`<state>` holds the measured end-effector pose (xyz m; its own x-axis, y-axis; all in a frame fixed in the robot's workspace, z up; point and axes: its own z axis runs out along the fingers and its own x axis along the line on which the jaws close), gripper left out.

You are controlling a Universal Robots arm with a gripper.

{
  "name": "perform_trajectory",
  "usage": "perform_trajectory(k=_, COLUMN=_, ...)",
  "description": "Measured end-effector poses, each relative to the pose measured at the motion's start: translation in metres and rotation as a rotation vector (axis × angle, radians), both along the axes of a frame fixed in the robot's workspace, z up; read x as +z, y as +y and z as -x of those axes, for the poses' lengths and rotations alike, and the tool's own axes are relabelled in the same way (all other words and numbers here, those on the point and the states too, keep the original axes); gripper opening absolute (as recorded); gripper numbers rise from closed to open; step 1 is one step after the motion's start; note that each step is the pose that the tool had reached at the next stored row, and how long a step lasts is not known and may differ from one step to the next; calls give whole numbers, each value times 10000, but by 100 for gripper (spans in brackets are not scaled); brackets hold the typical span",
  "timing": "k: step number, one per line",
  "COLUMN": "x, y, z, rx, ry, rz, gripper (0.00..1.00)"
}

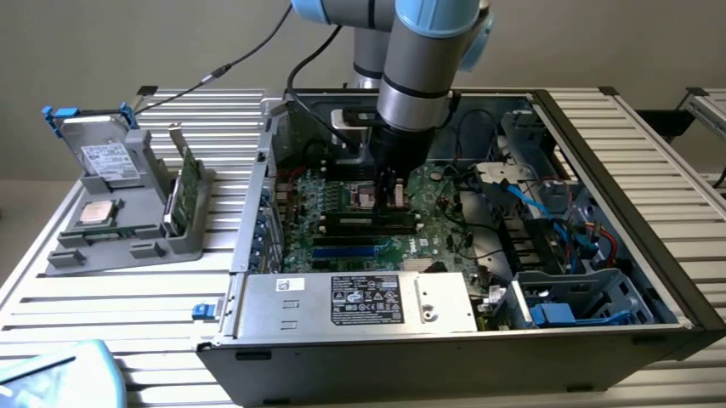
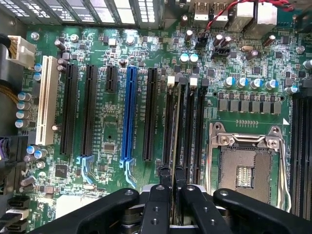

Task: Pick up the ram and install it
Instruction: 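Insert the ram into the slot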

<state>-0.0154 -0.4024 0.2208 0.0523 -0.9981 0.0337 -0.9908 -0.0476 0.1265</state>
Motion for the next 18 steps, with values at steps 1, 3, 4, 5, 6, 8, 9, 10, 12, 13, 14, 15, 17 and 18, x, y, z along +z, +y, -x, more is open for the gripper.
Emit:
perform_trajectory(k=1, x=0, y=4, z=1, rx=-1, ry=39, rz=54, gripper=14)
perform_trajectory(k=3, x=1, y=10, z=1, rx=-1, ry=123, rz=177, gripper=14)
perform_trajectory(k=4, x=1, y=14, z=0, rx=-1, ry=158, rz=233, gripper=14)
perform_trajectory(k=5, x=1, y=17, z=0, rx=-2, ry=191, rz=289, gripper=14)
perform_trajectory(k=6, x=1, y=21, z=0, rx=-1, ry=213, rz=342, gripper=14)
perform_trajectory(k=8, x=1, y=36, z=-1, rx=-2, ry=232, rz=412, gripper=14)
perform_trajectory(k=9, x=4, y=46, z=-2, rx=-2, ry=233, rz=436, gripper=14)
perform_trajectory(k=10, x=8, y=54, z=-3, rx=-2, ry=234, rz=445, gripper=14)
perform_trajectory(k=12, x=26, y=63, z=-6, rx=2, ry=233, rz=449, gripper=14)
perform_trajectory(k=13, x=38, y=67, z=-6, rx=1, ry=233, rz=451, gripper=14)
perform_trajectory(k=14, x=54, y=70, z=-6, rx=1, ry=233, rz=454, gripper=14)
perform_trajectory(k=15, x=86, y=72, z=-6, rx=2, ry=233, rz=464, gripper=14)
perform_trajectory(k=17, x=93, y=72, z=-7, rx=1, ry=232, rz=479, gripper=14)
perform_trajectory(k=18, x=93, y=72, z=-10, rx=1, ry=233, rz=487, gripper=14)
